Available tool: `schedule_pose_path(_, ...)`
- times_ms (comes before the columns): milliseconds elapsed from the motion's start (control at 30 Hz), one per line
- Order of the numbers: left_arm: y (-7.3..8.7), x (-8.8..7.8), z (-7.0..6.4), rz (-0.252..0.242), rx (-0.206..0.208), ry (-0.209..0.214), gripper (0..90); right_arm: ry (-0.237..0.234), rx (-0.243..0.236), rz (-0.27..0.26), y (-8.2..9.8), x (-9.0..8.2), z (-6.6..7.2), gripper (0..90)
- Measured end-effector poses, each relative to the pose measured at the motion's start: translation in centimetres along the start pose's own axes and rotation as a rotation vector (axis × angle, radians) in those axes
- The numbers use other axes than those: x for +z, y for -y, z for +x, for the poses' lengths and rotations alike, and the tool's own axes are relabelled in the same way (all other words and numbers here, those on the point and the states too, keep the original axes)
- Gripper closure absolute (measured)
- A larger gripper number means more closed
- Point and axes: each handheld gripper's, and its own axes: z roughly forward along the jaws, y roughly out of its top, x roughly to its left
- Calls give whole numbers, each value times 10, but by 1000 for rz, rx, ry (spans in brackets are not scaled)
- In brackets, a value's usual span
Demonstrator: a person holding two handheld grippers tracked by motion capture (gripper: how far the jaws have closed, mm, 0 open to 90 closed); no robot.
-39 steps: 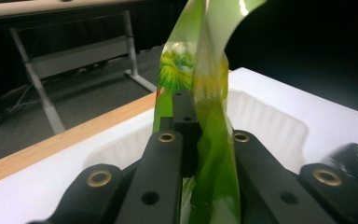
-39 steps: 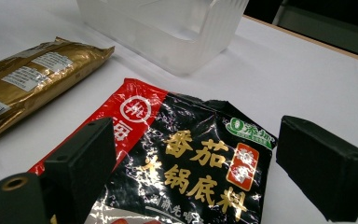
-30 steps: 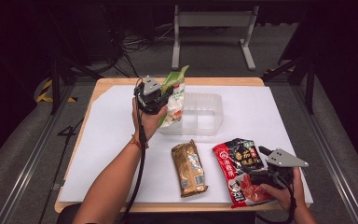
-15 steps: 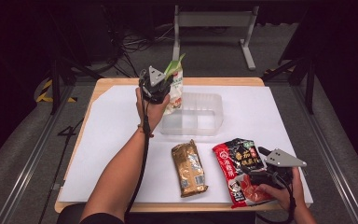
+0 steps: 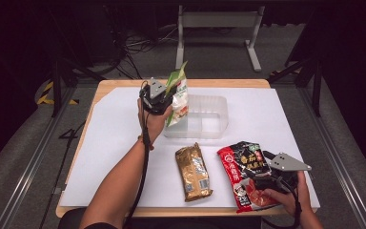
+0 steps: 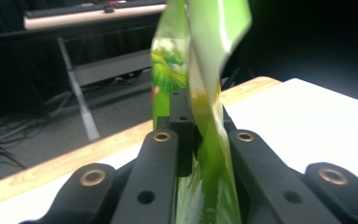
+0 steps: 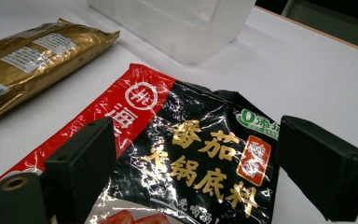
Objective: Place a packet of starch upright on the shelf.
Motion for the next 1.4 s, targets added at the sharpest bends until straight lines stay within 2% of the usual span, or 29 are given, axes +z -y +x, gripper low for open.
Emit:
schedule_pose_path(67,6,-6,4,7,12,16,835,0,-2,1,0,0,0,130)
schedule_pose_path(100,9,-9,6,9,10,18,833,-1,0,1,0,0,0,130)
schedule_pose_path(133,12,-12,7,15,25,14,852,-1,1,0,0,0,0,130)
schedule_pose_path(233,18,-13,7,32,26,29,840,-2,-3,3,-1,1,1,130)
schedule_pose_path(267,21,-12,4,49,46,31,840,-2,-3,3,-1,1,1,130)
schedule_pose_path(333,26,-12,-1,36,83,62,843,-2,-1,3,-1,1,1,130)
schedule_pose_path(400,26,-14,-3,26,78,61,795,2,-1,-1,-1,0,0,129)
schedule_pose_path(500,27,-17,-2,34,102,69,786,3,8,-9,-1,-1,0,130)
schedule_pose_path(633,32,-22,-1,44,97,93,772,4,9,-15,-1,-3,-1,130)
schedule_pose_path(767,37,-26,-3,58,133,100,755,3,6,-18,-2,-3,-1,131)
schedule_pose_path(833,39,-28,-3,65,134,123,751,2,4,-15,-2,-2,0,130)
schedule_pose_path(967,40,-32,0,80,141,134,732,3,3,-13,-2,-2,0,130)
schedule_pose_path(1033,40,-34,0,92,126,149,718,3,3,-11,-2,-2,0,130)
schedule_pose_path(1100,40,-37,0,104,146,149,694,5,4,-11,-2,-2,-1,131)
schedule_pose_path(1233,41,-43,3,112,146,168,676,6,1,-7,-1,-2,0,131)
schedule_pose_path(1400,43,-56,7,135,199,181,664,4,-8,-5,-1,-1,1,131)
